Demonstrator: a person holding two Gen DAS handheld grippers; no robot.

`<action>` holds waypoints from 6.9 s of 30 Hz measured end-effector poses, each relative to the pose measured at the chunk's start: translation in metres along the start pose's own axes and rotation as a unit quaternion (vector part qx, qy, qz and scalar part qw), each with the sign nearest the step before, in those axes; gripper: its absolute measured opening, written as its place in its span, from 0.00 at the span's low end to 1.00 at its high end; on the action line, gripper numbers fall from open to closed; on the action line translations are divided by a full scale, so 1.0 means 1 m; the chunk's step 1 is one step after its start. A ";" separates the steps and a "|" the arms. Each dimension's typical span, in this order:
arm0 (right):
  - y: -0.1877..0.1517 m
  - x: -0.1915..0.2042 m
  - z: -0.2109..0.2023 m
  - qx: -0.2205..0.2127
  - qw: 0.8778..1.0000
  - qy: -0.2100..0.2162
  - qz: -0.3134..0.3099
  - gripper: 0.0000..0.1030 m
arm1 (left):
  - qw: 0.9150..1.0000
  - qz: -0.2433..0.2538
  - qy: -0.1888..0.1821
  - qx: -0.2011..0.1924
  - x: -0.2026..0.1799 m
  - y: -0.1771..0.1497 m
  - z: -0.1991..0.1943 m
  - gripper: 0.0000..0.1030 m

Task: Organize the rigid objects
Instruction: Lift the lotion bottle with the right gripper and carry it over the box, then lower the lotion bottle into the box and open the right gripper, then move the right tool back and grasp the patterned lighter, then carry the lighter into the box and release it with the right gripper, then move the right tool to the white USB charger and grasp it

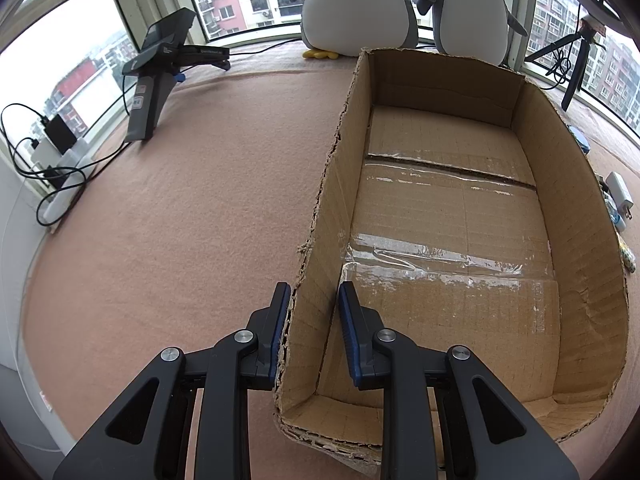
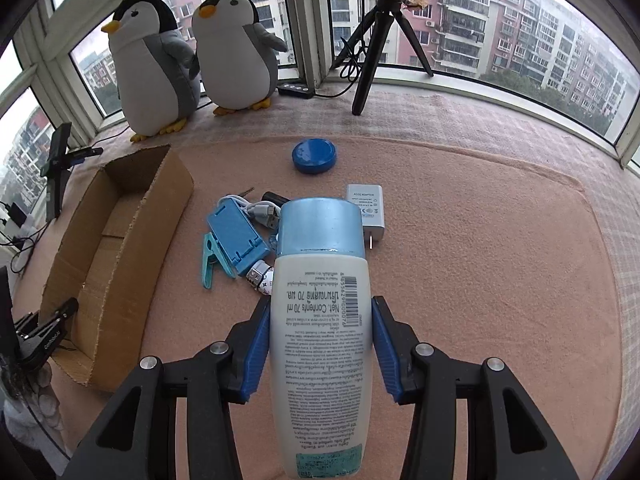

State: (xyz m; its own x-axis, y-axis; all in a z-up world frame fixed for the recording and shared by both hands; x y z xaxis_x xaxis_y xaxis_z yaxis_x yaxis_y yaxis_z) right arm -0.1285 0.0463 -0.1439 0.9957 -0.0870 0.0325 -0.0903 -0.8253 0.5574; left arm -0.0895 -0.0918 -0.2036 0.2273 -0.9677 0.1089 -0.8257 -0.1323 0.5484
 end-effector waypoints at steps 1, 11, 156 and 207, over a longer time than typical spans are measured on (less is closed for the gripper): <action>0.005 0.010 -0.003 -0.005 1.000 0.009 -0.006 0.42 | 1.000 0.000 0.000 0.000 0.000 -0.001 0.000 0.22; 0.035 0.116 -0.012 -0.024 0.991 0.099 -0.083 0.42 | 1.000 -0.001 -0.001 -0.002 0.000 -0.001 0.000 0.22; 0.048 0.188 0.052 0.003 0.959 0.173 -0.223 0.20 | 1.000 -0.003 0.012 -0.008 -0.003 -0.004 0.001 0.20; 0.075 0.058 0.052 -0.015 0.983 0.100 -0.150 0.51 | 1.000 -0.001 0.020 -0.010 -0.002 -0.002 0.002 0.20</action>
State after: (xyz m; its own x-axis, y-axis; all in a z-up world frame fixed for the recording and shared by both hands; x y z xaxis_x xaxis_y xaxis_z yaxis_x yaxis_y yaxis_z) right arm -0.0782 -0.0494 -0.1438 0.9619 0.2724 0.0240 0.2062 -0.7800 0.5908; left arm -0.0892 -0.0904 -0.2064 0.2500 -0.9580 0.1407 -0.8151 -0.1298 0.5646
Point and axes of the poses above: each gripper's, at about its wrist camera, not at the fingertips, and z roughly the way its jaws point, x to its left, y to its top, the point moved 5 cm from there along z, roughly the way its jaws point, and after that the axes turned 4 degrees about -x, right-handed, at the moved point
